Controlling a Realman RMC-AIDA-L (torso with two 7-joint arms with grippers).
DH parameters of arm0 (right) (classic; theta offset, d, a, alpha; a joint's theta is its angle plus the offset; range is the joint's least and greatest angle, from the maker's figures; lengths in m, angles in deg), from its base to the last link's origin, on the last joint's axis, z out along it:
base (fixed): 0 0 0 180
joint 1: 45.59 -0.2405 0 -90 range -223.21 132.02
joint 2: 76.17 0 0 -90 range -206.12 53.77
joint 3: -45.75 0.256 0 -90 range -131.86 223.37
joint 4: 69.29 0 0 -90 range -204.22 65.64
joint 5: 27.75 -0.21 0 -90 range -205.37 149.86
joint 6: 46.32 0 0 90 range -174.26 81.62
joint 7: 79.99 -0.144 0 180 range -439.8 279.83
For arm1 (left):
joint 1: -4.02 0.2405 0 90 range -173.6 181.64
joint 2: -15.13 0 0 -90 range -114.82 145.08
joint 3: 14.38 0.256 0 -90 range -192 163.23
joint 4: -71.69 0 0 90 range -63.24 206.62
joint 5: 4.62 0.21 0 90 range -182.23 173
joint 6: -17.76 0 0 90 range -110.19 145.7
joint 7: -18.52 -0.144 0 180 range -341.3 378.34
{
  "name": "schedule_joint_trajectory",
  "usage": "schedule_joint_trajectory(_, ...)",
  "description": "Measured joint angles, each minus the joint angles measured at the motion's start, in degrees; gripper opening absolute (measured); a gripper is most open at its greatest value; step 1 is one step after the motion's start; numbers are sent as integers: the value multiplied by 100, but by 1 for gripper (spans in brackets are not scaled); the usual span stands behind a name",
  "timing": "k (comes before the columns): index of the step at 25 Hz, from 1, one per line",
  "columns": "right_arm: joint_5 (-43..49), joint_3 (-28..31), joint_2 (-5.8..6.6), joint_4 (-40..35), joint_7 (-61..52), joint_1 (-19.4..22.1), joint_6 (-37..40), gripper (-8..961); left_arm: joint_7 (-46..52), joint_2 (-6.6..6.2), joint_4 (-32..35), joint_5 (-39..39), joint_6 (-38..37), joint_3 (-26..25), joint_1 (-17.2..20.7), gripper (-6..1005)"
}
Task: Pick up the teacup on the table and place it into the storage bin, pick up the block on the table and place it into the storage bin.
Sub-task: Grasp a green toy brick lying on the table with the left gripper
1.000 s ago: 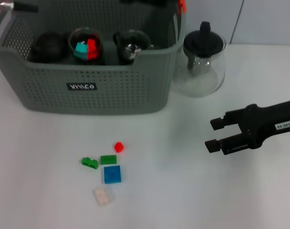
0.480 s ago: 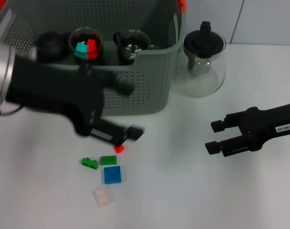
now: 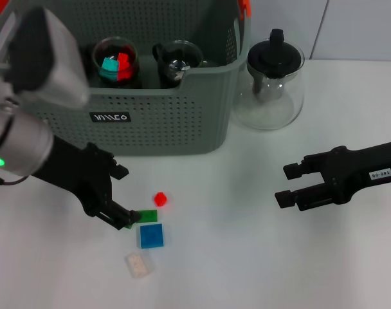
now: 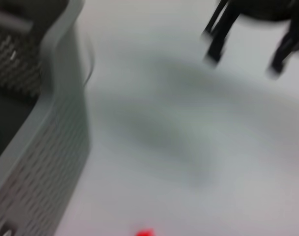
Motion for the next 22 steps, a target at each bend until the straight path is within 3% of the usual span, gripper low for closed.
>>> schedule_joint_trajectory(9, 0, 67, -16, 5, -98, -4, -3, 822, -126, 6, -559, 1092, 964, 1259, -119, 846)
schedule_joint_trajectory(22, -5, 144, -76, 163, -101, 17, -106, 821, -478, 2, -961, 1585, 1282, 1452, -298, 831)
